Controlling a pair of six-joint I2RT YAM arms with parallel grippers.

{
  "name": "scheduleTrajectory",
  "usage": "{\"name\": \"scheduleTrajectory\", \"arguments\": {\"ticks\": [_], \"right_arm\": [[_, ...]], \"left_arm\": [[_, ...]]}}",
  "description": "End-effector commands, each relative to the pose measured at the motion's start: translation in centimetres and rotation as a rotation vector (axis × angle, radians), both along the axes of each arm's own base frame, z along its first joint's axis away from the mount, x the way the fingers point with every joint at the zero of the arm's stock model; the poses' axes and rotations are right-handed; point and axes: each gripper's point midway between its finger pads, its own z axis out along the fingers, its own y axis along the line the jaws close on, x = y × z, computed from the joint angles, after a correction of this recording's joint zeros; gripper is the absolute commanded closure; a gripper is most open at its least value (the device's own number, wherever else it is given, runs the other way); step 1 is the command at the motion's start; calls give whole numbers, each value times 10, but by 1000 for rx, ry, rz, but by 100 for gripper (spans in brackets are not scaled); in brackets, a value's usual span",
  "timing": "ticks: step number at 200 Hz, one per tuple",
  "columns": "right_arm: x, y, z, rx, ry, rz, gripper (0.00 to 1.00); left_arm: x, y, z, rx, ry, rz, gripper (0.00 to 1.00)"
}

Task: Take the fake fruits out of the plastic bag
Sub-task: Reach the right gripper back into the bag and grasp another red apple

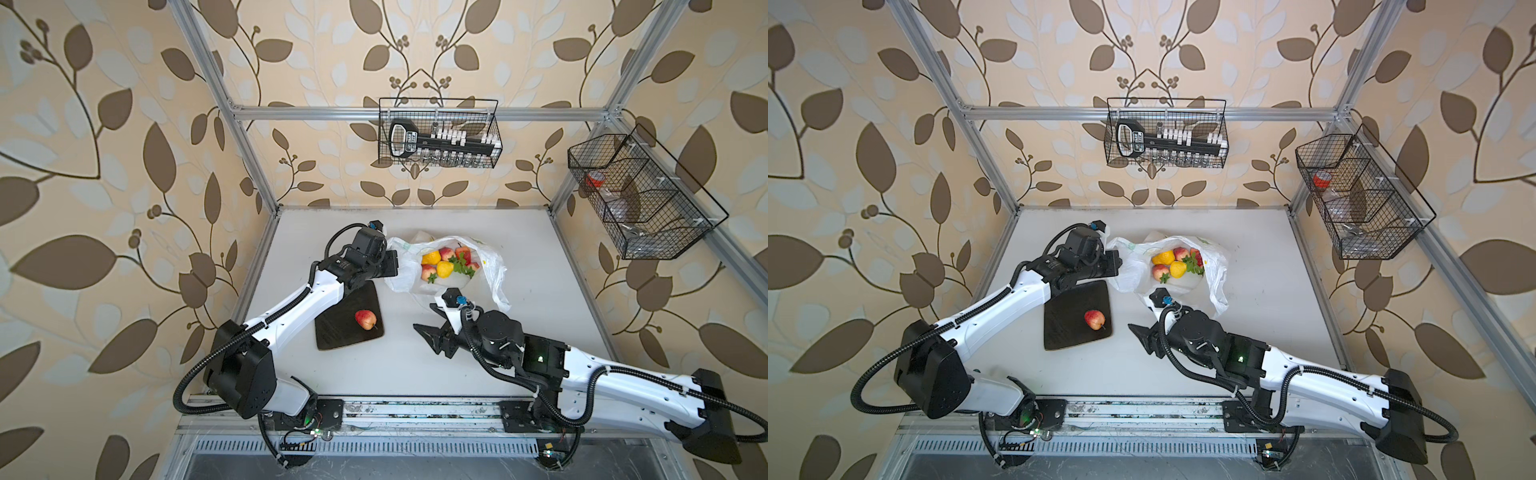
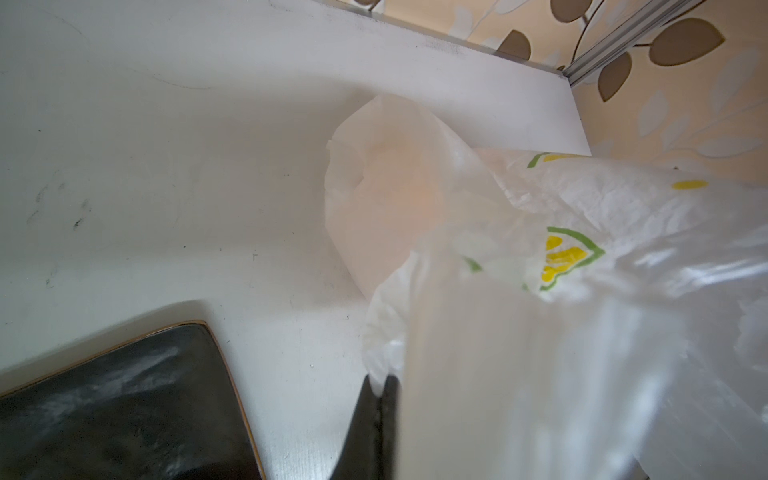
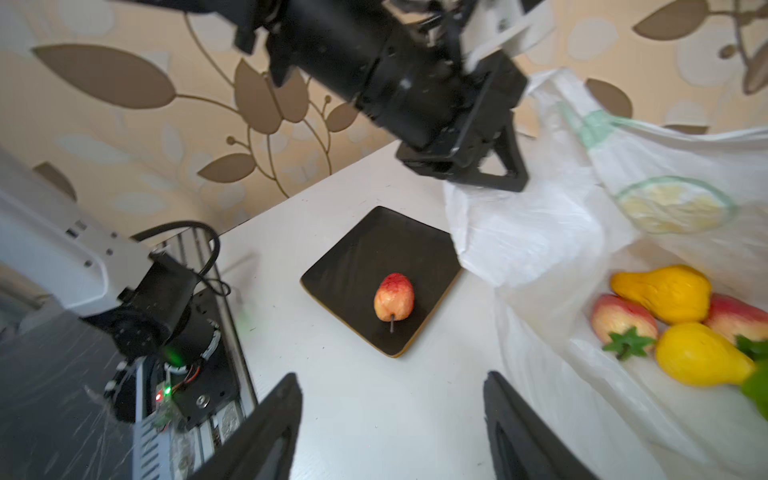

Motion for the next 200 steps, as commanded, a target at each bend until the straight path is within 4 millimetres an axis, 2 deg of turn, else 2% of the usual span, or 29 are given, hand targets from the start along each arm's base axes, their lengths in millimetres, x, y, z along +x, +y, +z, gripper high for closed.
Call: {"name": "scheduleTrajectory", "arguments": {"ticks": [1, 16, 35, 69, 117, 146, 155, 162, 200], "right_arm": [[29, -34, 11, 53, 71, -287, 43], [48, -41, 17, 92, 108, -384, 50], [75, -48, 11, 123, 171, -499, 50], [117, -54, -25, 97, 300, -643, 50], [165, -51, -84, 98, 437, -743, 44], [193, -48, -115, 175, 520, -804, 43], [197, -41, -124, 223, 559, -801, 43], [205, -47, -133, 252, 584, -831, 43], [231, -39, -145, 279, 587, -863, 37]], "left_arm": [[-9, -1, 12, -24, -29, -34, 99], [-11, -1, 12, -30, -25, -37, 99], [-12, -1, 12, -31, -20, -38, 100], [-15, -1, 13, -46, -14, -40, 100], [-21, -8, 13, -79, -4, -71, 100], [-23, -11, 15, -82, -6, -89, 100], [-23, -11, 16, -84, -8, -91, 100], [-24, -12, 16, -84, -8, -93, 100], [-27, -14, 18, -86, -9, -103, 100]]}}
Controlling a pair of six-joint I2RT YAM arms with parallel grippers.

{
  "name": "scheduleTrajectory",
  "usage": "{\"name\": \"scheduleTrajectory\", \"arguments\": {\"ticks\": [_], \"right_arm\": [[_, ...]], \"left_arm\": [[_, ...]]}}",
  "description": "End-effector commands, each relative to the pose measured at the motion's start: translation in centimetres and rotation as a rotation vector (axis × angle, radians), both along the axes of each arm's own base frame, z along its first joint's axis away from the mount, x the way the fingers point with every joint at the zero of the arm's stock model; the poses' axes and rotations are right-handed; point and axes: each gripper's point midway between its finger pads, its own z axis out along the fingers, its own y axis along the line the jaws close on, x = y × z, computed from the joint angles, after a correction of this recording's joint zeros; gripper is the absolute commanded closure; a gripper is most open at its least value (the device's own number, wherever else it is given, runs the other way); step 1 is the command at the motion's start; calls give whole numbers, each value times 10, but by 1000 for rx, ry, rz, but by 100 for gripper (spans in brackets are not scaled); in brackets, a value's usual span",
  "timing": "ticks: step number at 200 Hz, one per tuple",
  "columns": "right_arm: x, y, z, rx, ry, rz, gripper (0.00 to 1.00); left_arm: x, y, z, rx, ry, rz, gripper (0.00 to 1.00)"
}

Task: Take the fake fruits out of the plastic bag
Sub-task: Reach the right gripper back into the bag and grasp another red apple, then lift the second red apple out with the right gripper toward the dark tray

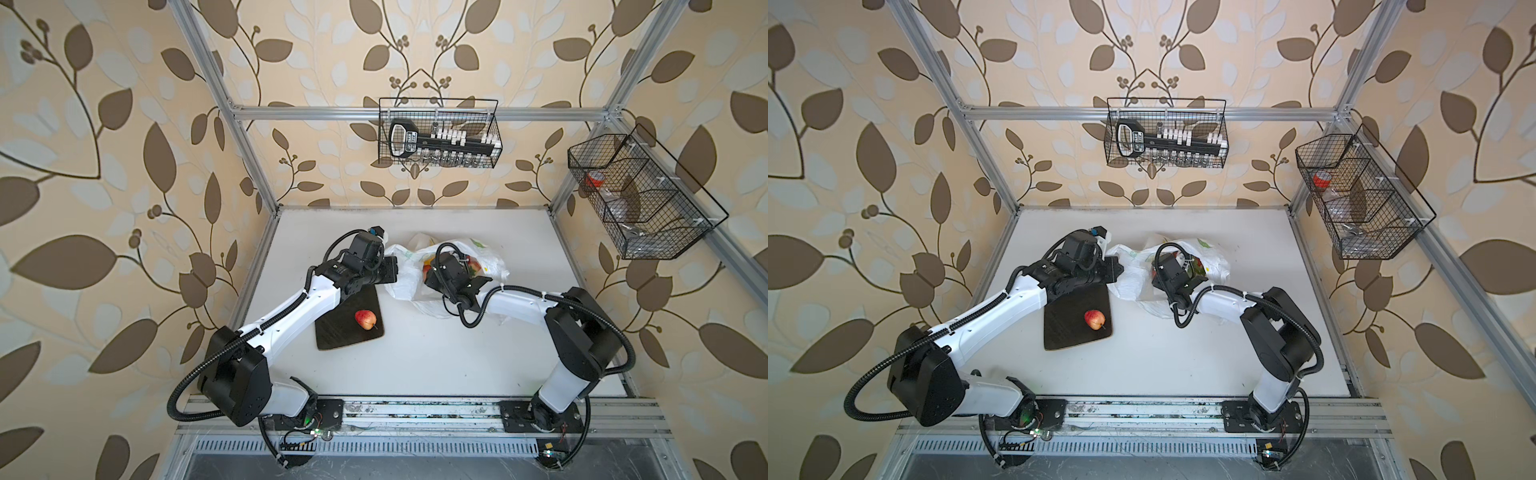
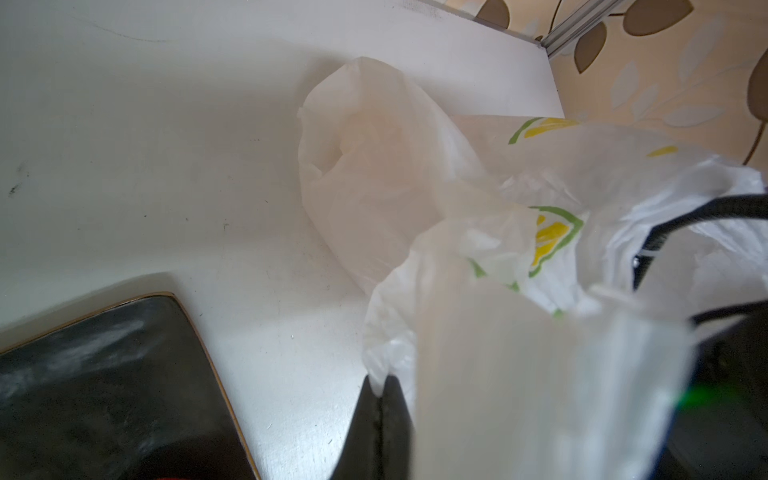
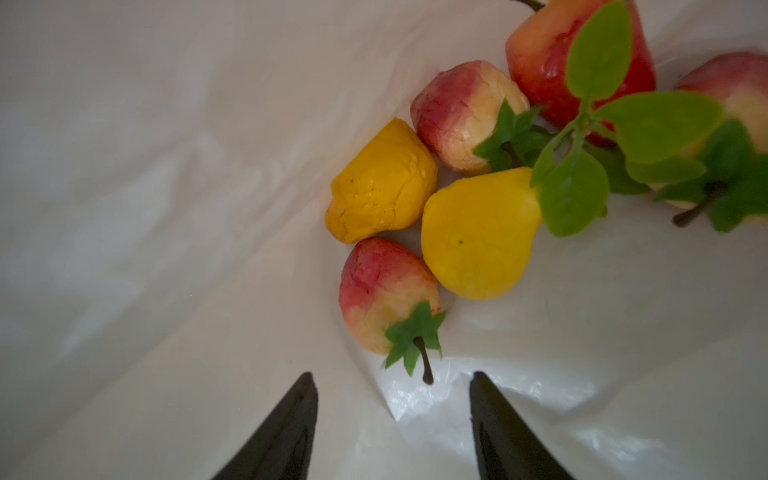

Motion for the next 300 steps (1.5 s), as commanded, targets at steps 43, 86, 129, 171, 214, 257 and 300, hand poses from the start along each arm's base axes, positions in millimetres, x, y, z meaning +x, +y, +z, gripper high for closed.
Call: {"name": "scheduleTrajectory", "arguments": {"ticks": [43, 86, 129, 171, 214, 257, 300], "right_arm": [[36, 11, -13, 37, 12, -93, 30], [41, 11, -37, -44, 69, -75, 26], [43, 16, -60, -112, 127, -25, 22], [39, 16, -70, -129, 150, -8, 27], [39, 17, -47, -116, 105, 13, 48], [23, 8, -19, -82, 62, 39, 59], [-12, -11, -1, -62, 60, 63, 61]], "left_arm": [[-9, -5, 22, -39, -48, -36, 100], [-9, -6, 23, -40, -47, -38, 100], [-10, -6, 23, -36, -43, -38, 100], [-8, -5, 23, -33, -44, -31, 100], [-5, -2, 22, -25, -39, -2, 100], [0, 2, 19, -9, -29, 42, 100], [8, 4, 20, -3, -34, 77, 100]]}}
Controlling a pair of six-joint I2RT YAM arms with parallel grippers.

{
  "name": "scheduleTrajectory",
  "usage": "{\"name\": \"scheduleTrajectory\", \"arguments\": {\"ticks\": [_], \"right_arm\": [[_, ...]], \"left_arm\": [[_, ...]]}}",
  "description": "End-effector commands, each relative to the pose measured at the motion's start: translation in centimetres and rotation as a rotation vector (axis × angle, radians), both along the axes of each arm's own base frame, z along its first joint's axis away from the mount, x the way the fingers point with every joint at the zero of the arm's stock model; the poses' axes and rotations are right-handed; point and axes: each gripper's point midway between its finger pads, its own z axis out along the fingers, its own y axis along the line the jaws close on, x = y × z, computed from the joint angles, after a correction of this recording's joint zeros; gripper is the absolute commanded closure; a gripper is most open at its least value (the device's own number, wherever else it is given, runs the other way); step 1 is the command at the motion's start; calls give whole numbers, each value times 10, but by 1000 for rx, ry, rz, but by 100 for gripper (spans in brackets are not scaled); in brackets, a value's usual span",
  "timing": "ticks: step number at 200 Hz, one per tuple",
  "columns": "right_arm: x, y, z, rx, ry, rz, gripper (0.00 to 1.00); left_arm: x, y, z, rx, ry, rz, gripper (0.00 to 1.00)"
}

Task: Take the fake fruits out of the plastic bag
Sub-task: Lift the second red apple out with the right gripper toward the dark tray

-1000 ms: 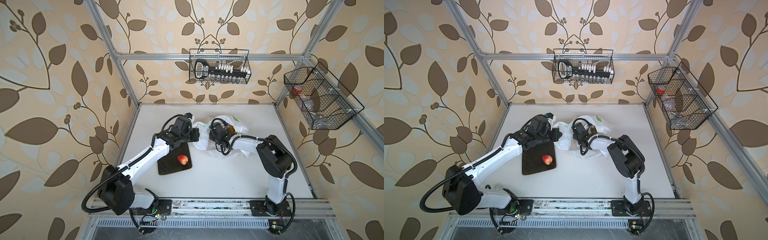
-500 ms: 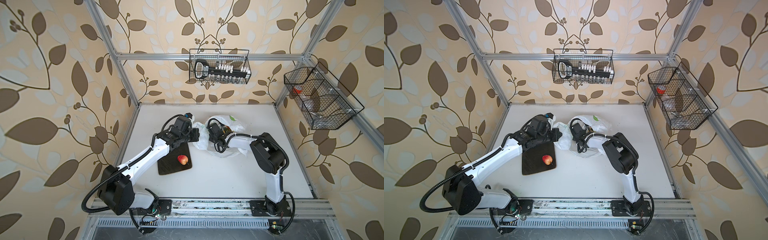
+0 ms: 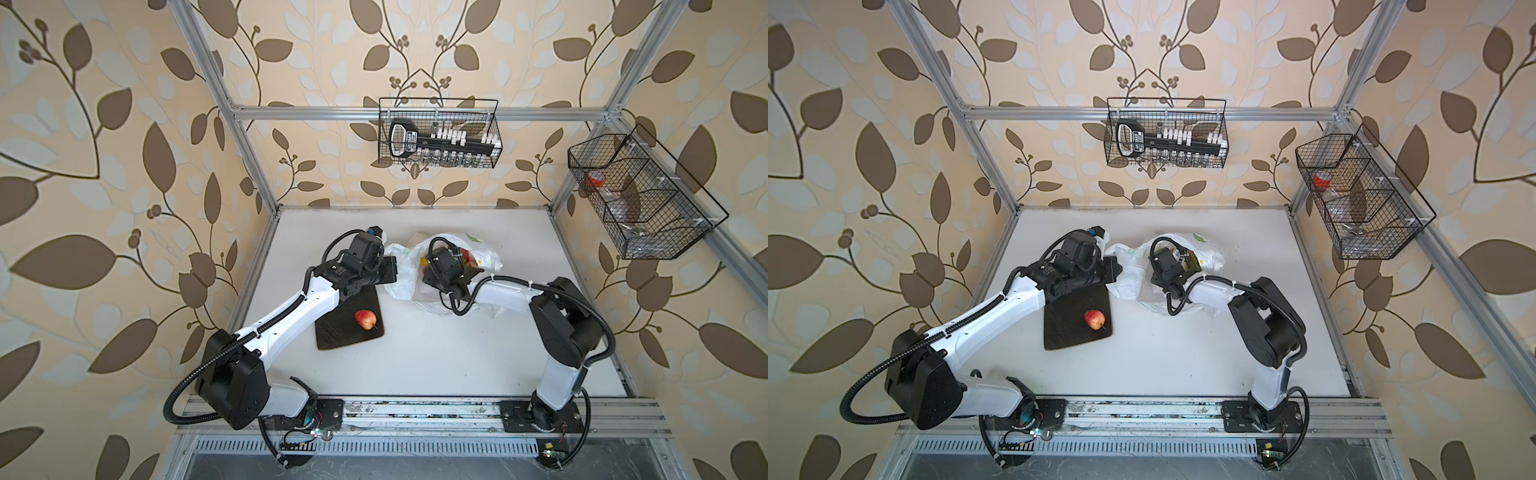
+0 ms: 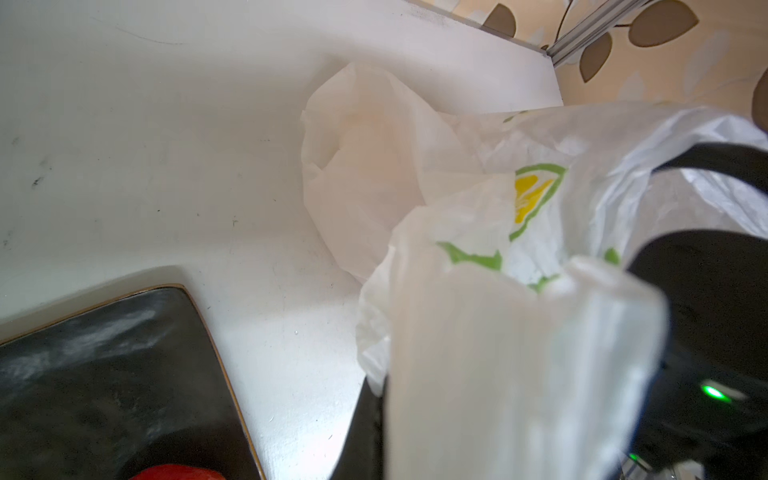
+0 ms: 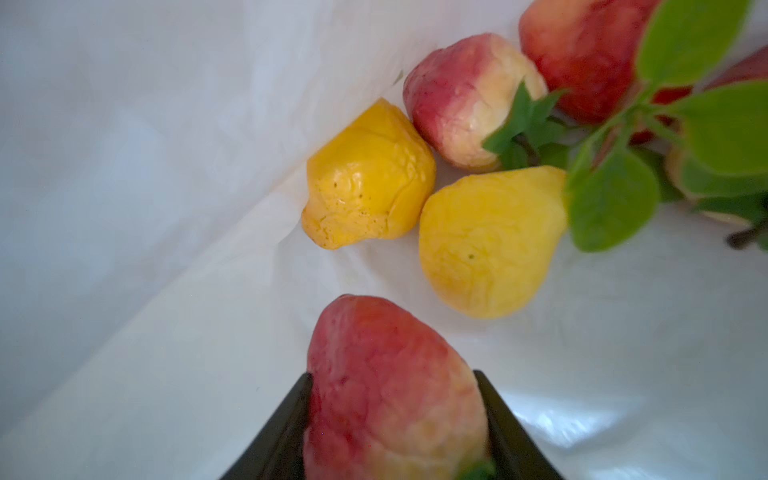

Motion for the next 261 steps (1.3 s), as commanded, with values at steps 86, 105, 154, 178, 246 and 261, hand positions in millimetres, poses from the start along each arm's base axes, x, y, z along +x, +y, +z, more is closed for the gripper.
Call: {"name": "scheduleTrajectory", "arguments": {"ticks": [86, 105, 154, 178, 246, 261], "right_arm": [[-70, -16, 67, 55, -98, 160, 62], [-84, -11, 84, 26, -142, 216, 62], [-126, 18, 123, -65, -304, 424, 62], [-152, 36, 133, -122, -387, 538, 62], [-199, 113, 122, -213, -543, 842, 62], [-202, 137, 115, -217, -567, 903, 61]], "left_arm": [[12, -6, 17, -13, -41, 25, 100], [14, -6, 17, -2, -42, 24, 100], [19, -9, 21, 10, -49, 14, 100], [21, -8, 22, 31, -56, 7, 100], [24, -4, 27, 48, -70, 17, 100], [24, -4, 29, 54, -73, 11, 100]]}}
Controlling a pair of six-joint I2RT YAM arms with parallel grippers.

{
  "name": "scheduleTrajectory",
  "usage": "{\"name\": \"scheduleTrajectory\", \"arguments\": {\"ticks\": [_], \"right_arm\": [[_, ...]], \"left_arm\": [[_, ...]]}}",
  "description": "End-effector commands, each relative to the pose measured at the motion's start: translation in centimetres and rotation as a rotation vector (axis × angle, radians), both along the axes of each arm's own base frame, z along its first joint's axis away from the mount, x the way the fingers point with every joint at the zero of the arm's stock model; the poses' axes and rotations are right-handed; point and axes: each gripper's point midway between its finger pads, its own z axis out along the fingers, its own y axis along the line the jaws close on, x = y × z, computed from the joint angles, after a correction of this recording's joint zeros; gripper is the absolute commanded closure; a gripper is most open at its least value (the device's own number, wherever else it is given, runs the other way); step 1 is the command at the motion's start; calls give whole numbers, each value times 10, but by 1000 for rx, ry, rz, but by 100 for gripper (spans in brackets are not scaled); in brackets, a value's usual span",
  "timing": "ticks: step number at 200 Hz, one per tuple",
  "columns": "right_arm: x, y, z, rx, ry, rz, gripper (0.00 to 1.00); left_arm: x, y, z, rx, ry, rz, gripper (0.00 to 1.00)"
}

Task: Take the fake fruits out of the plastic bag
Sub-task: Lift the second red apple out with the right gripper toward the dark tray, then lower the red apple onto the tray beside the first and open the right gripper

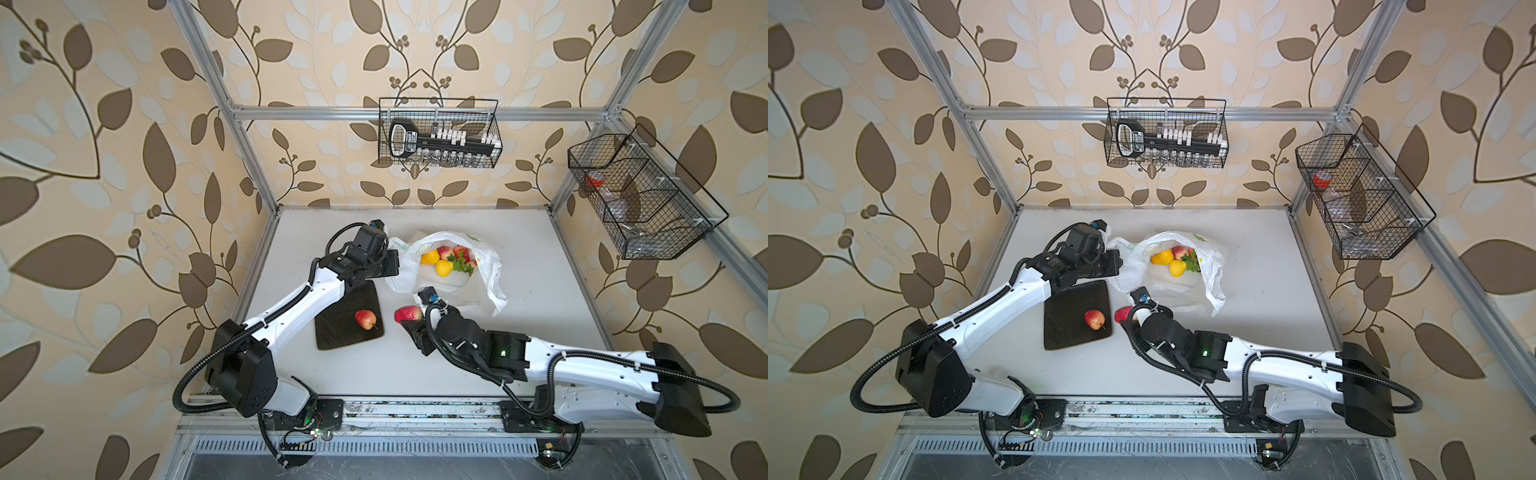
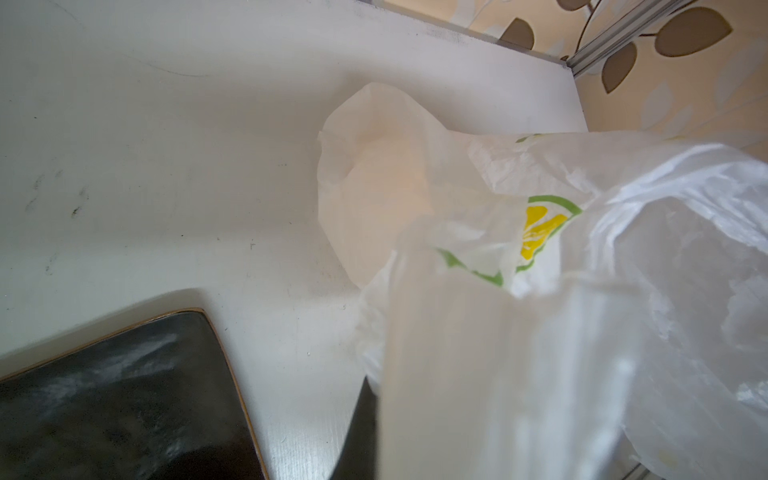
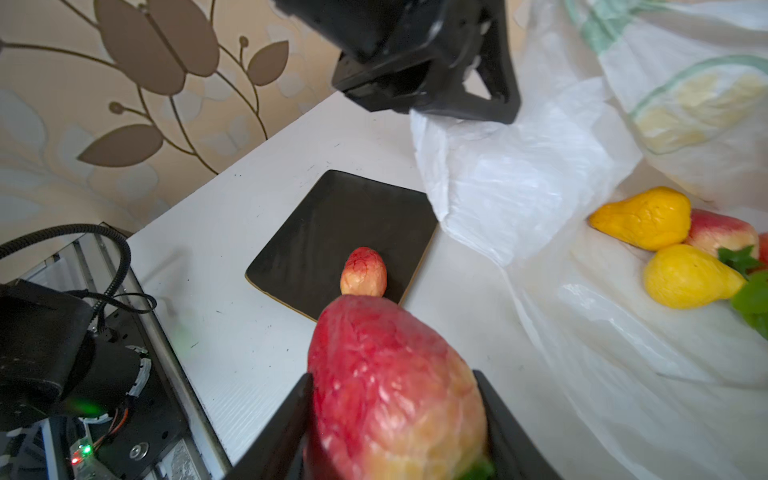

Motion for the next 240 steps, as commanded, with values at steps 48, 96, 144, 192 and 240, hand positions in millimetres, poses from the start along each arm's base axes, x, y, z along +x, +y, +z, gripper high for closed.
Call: {"name": "scheduleTrajectory", "arguments": {"ticks": [48, 96, 144, 192, 240], "right_arm": [[-6, 96, -34, -29, -105, 249, 61], [5, 142, -79, -96, -92, 295, 60], [18, 169, -114, -166, -101, 297, 58], [32, 176, -140, -216, -96, 259, 56], [36, 175, -144, -226, -99, 241, 31]], "left_arm": [[8, 11, 24, 97, -74, -30, 100], [7, 14, 27, 98, -66, -41, 100], [5, 13, 24, 94, -56, -52, 100], [2, 14, 25, 95, -57, -52, 100], [0, 10, 27, 73, -61, -73, 100]]}}
